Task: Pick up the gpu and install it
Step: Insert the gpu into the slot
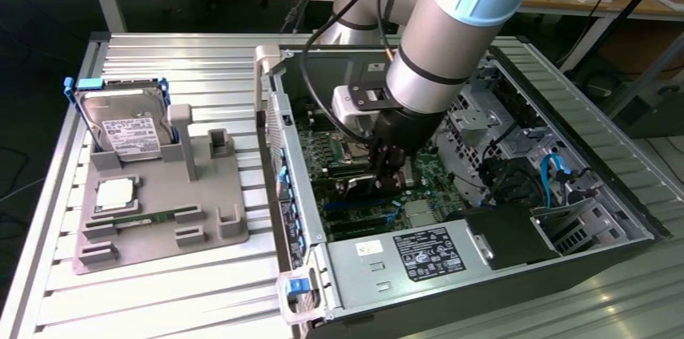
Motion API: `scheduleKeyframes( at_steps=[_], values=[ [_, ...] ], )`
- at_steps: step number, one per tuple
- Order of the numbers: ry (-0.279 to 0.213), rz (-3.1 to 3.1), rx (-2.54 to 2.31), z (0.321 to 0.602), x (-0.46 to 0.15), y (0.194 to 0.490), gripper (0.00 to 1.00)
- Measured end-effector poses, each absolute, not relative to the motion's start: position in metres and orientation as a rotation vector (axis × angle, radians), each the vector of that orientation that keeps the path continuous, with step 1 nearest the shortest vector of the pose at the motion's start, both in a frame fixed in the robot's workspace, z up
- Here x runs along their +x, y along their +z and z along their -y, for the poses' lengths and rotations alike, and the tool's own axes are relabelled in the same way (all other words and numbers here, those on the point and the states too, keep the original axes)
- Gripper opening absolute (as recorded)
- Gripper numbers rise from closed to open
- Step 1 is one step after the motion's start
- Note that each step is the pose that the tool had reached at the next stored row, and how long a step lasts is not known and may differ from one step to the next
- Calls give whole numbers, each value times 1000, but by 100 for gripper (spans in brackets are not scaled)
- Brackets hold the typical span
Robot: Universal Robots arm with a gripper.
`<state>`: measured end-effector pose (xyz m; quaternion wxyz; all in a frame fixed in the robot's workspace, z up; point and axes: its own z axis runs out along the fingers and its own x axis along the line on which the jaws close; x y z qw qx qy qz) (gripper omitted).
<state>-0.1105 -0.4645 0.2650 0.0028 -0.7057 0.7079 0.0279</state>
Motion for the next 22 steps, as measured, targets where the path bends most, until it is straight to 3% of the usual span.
scheduleKeyframes(
  at_steps=[22],
  values=[
    [85, -2218, -2212, 464, -111, 267, 27]
  ],
)
